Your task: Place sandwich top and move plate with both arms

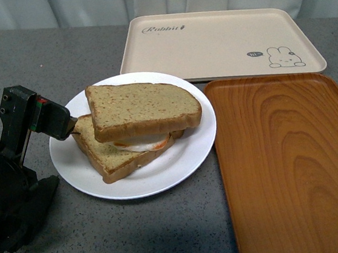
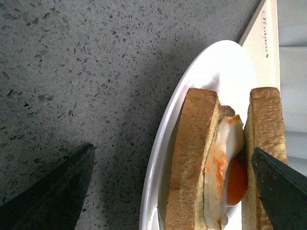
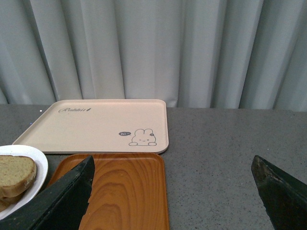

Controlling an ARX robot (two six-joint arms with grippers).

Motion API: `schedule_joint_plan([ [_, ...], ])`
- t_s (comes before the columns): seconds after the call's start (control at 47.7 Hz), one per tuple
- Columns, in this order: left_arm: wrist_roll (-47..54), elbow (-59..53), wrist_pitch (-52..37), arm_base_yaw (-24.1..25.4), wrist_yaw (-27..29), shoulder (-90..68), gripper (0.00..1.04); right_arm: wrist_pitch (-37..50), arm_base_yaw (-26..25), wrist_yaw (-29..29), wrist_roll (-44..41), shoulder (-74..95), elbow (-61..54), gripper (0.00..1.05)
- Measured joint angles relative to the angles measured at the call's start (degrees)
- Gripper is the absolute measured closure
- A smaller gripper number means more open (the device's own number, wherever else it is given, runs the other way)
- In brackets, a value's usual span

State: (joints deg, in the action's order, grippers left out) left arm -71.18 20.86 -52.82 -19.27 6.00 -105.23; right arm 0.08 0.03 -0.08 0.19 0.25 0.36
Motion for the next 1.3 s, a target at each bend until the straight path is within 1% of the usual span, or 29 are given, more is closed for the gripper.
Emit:
schedule_joint_plan([
  [0.356,-2.8,1.5,0.8,-1.7,0.7,-0.5,0.06,0.0,0.0,0.0,0.0,0.0,0.0,0.09],
  [0.692,-4.4,2.0,1.2,-2.2,1.4,-0.7,0.06,0.0,0.0,0.0,0.0,0.0,0.0,0.09],
  [0.755,-4.6,2.0,1.1,-2.3,1.4,-1.0,0.14,0.0,0.0,0.0,0.0,0.0,0.0,0.09],
  [0.776,-4.7,2.0,1.0,-2.3,1.4,-1.2,0.19,0.0,0.0,0.0,0.0,0.0,0.0,0.09],
  [0.839,-4.9,2.0,0.8,-2.2,1.4,-1.5,0.25,0.0,0.0,0.0,0.0,0.0,0.0,0.09],
  [0.86,-5.0,2.0,0.6,-2.2,1.4,-1.6,0.29,0.0,0.0,0.0,0.0,0.0,0.0,0.09],
  [0.902,-5.1,2.0,0.5,-2.2,1.4,-1.7,0.34,0.0,0.0,0.0,0.0,0.0,0.0,0.09],
  [0.986,-5.5,1.9,-0.2,-2.2,1.4,-1.8,0.46,0.0,0.0,0.0,0.0,0.0,0.0,0.09],
  [1.069,-5.6,1.8,-0.8,-2.1,1.3,-1.9,0.62,0.0,0.0,0.0,0.0,0.0,0.0,0.09],
  [1.09,-5.7,1.7,-1.0,-2.1,1.3,-1.9,0.68,0.0,0.0,0.0,0.0,0.0,0.0,0.09],
  [1.237,-5.9,1.4,-2.0,-1.9,1.3,-2.1,0.92,0.0,0.0,0.0,0.0,0.0,0.0,0.09],
  [1.258,-5.8,1.3,-2.2,-1.9,1.0,-2.1,0.97,0.0,0.0,0.0,0.0,0.0,0.0,0.09],
  [1.279,-5.9,1.3,-2.3,-1.9,0.9,-2.1,1.01,0.0,0.0,0.0,0.0,0.0,0.0,0.09],
  [1.3,-6.3,1.3,-2.4,-1.9,0.9,-2.1,1.01,0.0,0.0,0.0,0.0,0.0,0.0,0.09],
])
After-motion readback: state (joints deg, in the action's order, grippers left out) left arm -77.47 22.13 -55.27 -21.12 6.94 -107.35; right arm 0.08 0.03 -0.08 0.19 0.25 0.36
